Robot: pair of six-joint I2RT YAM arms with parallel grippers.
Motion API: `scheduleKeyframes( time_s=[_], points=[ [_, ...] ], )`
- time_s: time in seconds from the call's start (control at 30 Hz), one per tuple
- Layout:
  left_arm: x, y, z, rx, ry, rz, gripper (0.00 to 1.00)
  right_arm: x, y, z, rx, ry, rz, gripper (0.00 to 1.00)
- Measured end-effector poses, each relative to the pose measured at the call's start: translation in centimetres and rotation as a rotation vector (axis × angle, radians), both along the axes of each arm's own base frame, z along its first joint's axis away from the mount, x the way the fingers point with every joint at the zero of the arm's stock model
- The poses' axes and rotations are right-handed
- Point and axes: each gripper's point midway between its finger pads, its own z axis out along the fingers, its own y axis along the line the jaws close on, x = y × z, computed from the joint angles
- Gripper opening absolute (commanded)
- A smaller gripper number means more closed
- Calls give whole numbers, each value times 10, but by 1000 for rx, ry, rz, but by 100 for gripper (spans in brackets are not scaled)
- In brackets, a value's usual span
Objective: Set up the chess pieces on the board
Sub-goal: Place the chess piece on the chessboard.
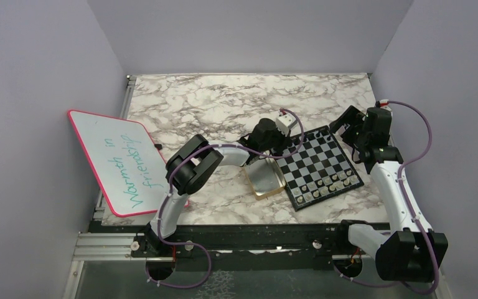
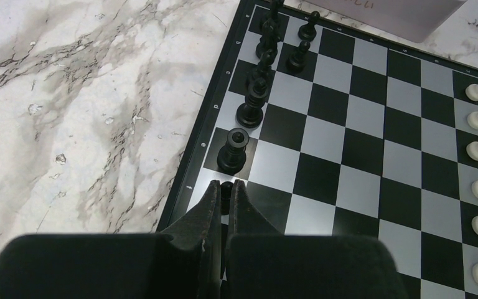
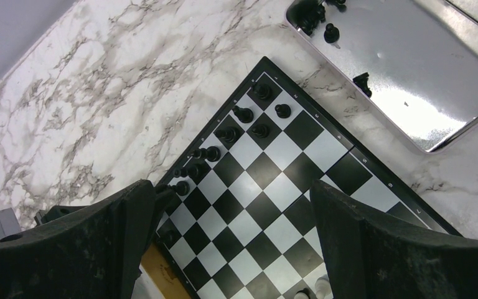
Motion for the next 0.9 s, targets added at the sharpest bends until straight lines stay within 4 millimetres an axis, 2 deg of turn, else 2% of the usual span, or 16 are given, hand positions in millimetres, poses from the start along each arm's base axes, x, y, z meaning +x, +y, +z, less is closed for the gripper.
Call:
scheduleKeyframes(
  time_s=[0.2, 0.47, 0.9],
  points=[
    [0, 0, -2, 3, 2, 0, 0, 0, 0, 0, -3, -1, 2, 100],
    [0, 0, -2, 4, 0, 3, 15, 0, 0, 0, -9, -1, 5, 100],
    [4, 3, -3, 19, -23, 14, 30, -1, -1, 0, -15, 1, 10, 100]
  ],
)
